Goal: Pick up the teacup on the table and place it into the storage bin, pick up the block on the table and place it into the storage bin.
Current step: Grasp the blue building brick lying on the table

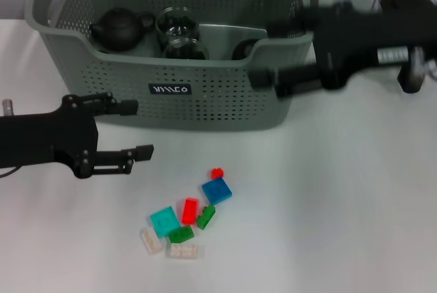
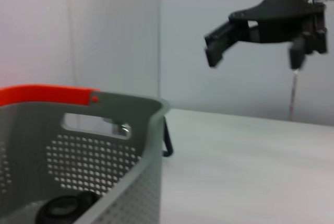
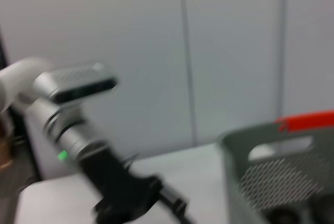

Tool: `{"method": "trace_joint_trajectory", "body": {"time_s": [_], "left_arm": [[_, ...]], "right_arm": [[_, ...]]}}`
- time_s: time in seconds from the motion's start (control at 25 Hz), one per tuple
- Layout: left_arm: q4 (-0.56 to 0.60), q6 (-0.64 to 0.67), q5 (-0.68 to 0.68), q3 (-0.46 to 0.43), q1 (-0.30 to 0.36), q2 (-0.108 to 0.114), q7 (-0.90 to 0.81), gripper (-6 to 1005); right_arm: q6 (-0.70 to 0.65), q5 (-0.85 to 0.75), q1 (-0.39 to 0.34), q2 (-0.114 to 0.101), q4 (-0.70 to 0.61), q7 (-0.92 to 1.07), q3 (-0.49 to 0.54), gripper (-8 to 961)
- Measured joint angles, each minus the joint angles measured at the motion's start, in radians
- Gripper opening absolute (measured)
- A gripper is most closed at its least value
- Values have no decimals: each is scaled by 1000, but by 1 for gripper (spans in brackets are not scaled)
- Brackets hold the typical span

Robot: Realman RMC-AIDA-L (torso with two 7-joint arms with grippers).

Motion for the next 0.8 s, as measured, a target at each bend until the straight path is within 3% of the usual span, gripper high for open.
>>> {"method": "trace_joint_trajectory", "body": {"time_s": [0.16, 0.36, 0.64, 0.8], "left_arm": [[22, 33, 11, 32, -9, 0, -3, 786], [29, 49, 13, 82, -30, 0, -10, 786], [15, 37, 31, 155, -51, -1, -30, 787], [13, 7, 75, 222, -57, -9, -71, 787]], "right_arm": [[-73, -7, -49, 0, 24, -63, -3, 944], [-88, -64, -60, -6, 93, -98, 7, 944], [-100, -198, -9, -7, 159, -98, 8, 944], [-115, -224, 31, -21, 220, -96, 13, 945]]}}
